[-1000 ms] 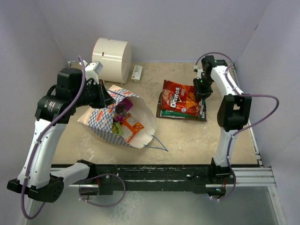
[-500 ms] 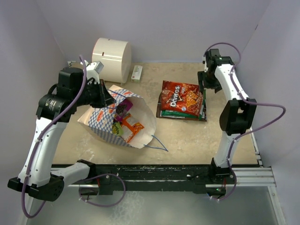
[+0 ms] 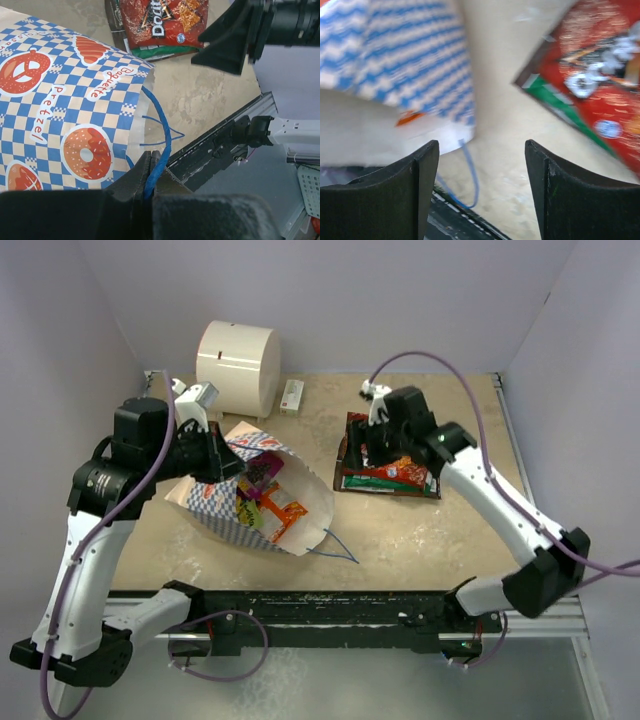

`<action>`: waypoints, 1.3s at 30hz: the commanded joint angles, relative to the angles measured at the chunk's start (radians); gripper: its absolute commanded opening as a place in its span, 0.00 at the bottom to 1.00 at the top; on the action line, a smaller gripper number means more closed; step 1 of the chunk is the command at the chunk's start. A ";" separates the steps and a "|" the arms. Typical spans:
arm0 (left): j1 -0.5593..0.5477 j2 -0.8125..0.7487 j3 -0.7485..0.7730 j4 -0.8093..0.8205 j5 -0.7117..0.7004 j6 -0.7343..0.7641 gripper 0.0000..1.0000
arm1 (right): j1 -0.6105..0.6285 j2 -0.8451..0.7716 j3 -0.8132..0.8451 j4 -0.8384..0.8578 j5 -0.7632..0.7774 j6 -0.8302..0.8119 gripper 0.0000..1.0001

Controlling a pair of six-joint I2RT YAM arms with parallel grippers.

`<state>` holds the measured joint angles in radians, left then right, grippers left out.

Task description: Take the snacks out of the paper bag

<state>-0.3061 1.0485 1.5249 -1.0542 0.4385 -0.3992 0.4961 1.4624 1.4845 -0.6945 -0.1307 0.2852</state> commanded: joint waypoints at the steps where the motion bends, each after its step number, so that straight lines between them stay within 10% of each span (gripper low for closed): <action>1: -0.003 -0.064 -0.056 0.050 0.043 -0.005 0.00 | 0.113 -0.187 -0.263 0.380 -0.196 0.102 0.72; 10: -0.003 -0.059 -0.071 0.078 0.058 -0.066 0.00 | 0.403 -0.419 -0.694 0.965 -0.387 -0.442 0.69; 22: -0.003 -0.047 -0.052 0.051 0.086 -0.069 0.00 | 0.501 -0.095 -0.593 0.787 -0.247 -1.267 0.72; 39: -0.004 -0.038 -0.030 0.013 0.052 -0.081 0.00 | 0.499 0.237 -0.533 0.988 -0.231 -1.486 0.76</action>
<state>-0.3061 1.0172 1.4555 -1.0435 0.4824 -0.4633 0.9993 1.6604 0.8749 0.2131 -0.3450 -1.1336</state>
